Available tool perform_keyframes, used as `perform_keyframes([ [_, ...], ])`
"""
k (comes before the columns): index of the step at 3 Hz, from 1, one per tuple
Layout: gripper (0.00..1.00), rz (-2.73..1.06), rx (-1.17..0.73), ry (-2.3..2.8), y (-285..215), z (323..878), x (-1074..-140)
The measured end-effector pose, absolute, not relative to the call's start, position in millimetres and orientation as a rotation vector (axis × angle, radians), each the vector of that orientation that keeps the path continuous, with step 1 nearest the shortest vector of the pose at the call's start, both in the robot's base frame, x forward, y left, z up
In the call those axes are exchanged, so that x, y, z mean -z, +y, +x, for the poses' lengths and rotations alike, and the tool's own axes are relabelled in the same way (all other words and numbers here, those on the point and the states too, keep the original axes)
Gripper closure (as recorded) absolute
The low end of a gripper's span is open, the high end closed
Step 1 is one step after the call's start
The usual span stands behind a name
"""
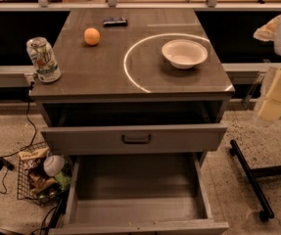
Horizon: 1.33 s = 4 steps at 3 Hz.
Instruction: Move paper bowl near 7up can
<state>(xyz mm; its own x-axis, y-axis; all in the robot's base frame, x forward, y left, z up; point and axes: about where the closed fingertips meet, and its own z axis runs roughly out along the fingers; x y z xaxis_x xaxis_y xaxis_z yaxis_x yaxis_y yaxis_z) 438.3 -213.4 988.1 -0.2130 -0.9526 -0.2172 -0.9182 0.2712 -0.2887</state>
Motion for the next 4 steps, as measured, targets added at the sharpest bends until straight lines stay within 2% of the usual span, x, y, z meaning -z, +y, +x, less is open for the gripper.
perform_keyframes([
  [2, 0.00, -1.682, 0.159, 2.167, -211.4, 445.8, -987.1],
  [4, 0.00, -1.670, 0.287, 1.884, -184.8, 508.3, -970.1],
])
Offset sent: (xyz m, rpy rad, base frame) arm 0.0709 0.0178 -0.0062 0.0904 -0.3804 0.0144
